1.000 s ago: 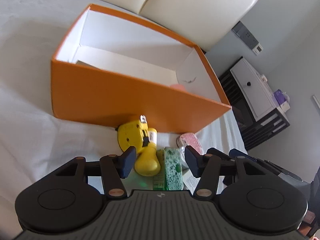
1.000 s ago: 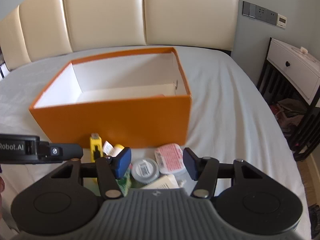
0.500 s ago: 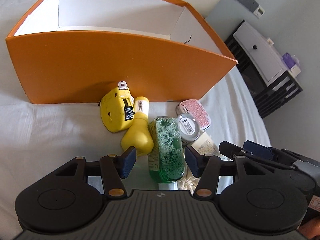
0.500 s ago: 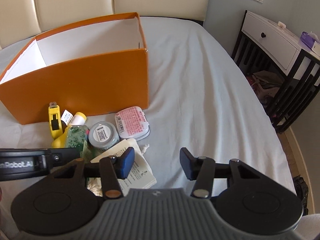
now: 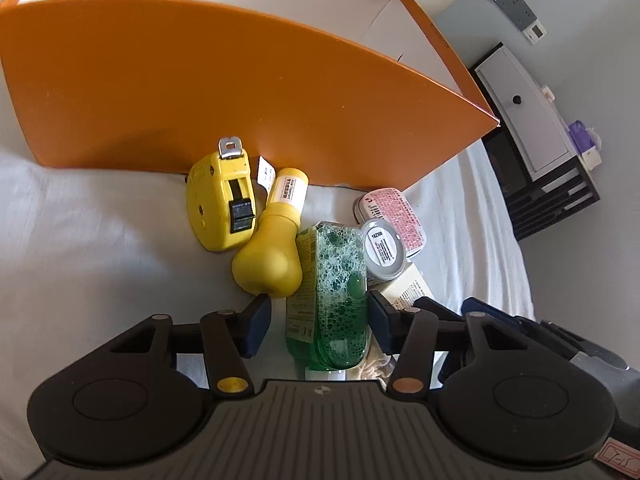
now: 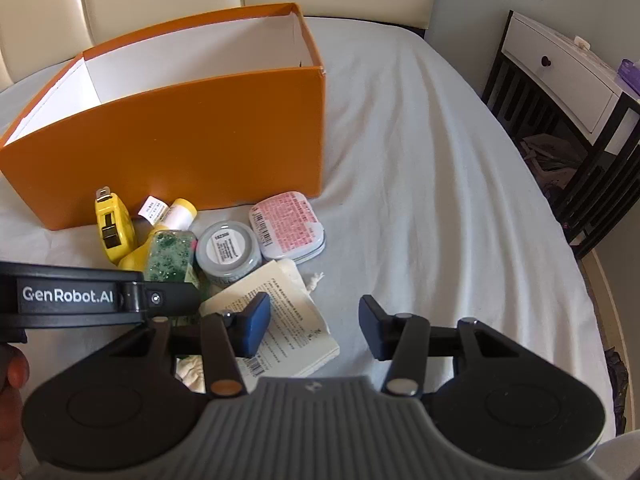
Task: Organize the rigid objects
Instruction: 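Grasp the green soap bottle with the left while the right grasps the white paper packet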
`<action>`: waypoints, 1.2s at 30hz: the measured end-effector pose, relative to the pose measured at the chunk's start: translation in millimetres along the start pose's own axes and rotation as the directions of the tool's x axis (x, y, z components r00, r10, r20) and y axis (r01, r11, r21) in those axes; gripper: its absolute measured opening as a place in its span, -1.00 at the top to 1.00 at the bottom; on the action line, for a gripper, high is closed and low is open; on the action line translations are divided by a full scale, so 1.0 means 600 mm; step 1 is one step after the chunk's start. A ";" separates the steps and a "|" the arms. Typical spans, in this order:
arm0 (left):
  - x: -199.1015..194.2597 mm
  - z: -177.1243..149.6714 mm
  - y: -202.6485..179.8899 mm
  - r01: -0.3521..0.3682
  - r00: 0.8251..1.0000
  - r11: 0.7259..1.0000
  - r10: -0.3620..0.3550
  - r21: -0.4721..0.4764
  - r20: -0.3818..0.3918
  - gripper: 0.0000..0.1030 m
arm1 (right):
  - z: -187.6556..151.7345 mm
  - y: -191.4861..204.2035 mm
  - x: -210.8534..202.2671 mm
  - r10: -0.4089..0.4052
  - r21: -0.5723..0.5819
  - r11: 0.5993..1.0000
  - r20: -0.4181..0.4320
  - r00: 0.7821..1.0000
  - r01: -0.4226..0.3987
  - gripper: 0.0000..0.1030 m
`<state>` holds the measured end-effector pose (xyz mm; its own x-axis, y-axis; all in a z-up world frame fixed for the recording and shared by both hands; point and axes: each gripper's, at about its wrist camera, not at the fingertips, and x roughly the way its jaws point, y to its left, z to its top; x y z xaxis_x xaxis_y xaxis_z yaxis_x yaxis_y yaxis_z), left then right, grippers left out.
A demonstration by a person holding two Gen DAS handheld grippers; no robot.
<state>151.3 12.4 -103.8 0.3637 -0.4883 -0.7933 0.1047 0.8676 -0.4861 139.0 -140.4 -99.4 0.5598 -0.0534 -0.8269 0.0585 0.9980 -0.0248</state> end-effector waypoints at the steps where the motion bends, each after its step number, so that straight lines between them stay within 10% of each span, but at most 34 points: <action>1: -0.001 0.000 0.003 0.010 1.000 1.000 -0.010 -0.006 -0.003 0.04 | 0.001 0.002 0.001 0.010 0.001 1.000 -0.005 1.000 -0.010 0.04; 7: -0.014 0.000 -0.003 0.014 1.000 1.000 -0.014 0.021 0.014 0.32 | 0.002 0.012 0.007 0.059 -0.015 0.998 -0.012 0.998 -0.059 0.06; 26: -0.023 0.002 0.007 -0.026 0.999 0.998 0.023 0.054 0.049 0.35 | 0.002 -0.026 0.019 0.160 0.078 0.984 -0.027 0.987 -0.157 0.43; 36: 0.004 0.010 0.009 -0.023 1.000 0.999 0.022 0.045 0.013 0.27 | -0.004 -0.060 0.064 0.284 0.238 0.937 -0.095 0.954 -0.255 -0.46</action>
<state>158.2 16.3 -106.1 0.3776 -0.4675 -0.7993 0.1378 0.8819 -0.4508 156.3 -178.5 -131.9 0.4725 0.2359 -0.8492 0.1088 0.9405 0.3218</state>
